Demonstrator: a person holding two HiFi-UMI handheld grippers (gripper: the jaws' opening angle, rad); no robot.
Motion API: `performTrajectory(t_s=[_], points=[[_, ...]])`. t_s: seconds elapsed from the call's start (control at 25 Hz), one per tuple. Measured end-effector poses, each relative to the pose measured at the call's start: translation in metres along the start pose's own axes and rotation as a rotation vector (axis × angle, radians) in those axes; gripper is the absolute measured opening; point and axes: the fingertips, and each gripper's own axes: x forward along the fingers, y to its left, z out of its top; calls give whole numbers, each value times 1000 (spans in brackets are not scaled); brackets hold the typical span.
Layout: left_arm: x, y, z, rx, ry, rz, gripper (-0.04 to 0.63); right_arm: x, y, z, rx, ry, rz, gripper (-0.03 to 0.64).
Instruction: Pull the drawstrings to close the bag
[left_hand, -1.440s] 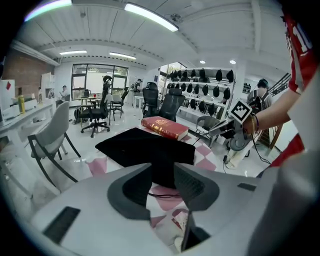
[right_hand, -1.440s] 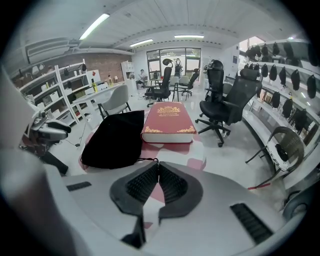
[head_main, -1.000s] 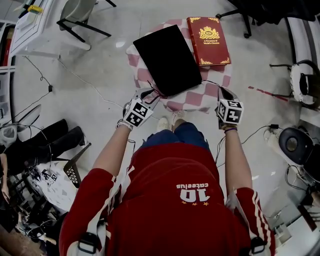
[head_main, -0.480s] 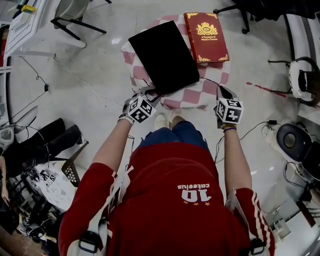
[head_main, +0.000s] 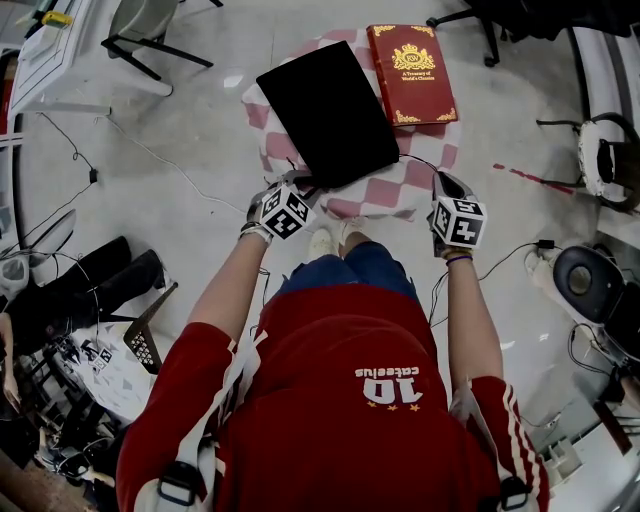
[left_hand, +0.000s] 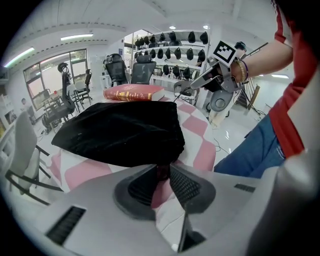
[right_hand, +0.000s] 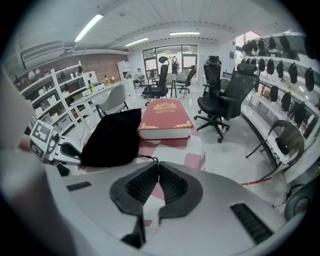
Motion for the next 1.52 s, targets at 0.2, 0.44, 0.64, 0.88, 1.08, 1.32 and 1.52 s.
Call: performTrajectory(t_s=[0.2, 0.44, 0.64, 0.88, 1.08, 1.32, 1.52], points=[[-1, -2, 0, -7, 19, 11, 44, -2, 0, 1, 17, -12, 1, 23], [-6, -8, -5, -13, 24, -3, 11, -7, -4, 4, 34, -27, -8, 23], [-20, -5, -3, -65, -3, 16, 8, -15, -5, 5, 49, -40, -22, 23], [-52, 8, 11, -113, -87, 68, 6, -30, 0, 14, 63, -86, -44, 23], [-94, 21, 33, -138, -177, 142, 6, -50, 3, 25, 78, -140, -62, 23], [-149, 28, 68, -139, -309, 200, 6, -82, 12, 47, 73, -242, -101, 23], [-201, 29, 102, -175, -459, 246, 6, -115, 12, 67, 72, -330, -172, 23]])
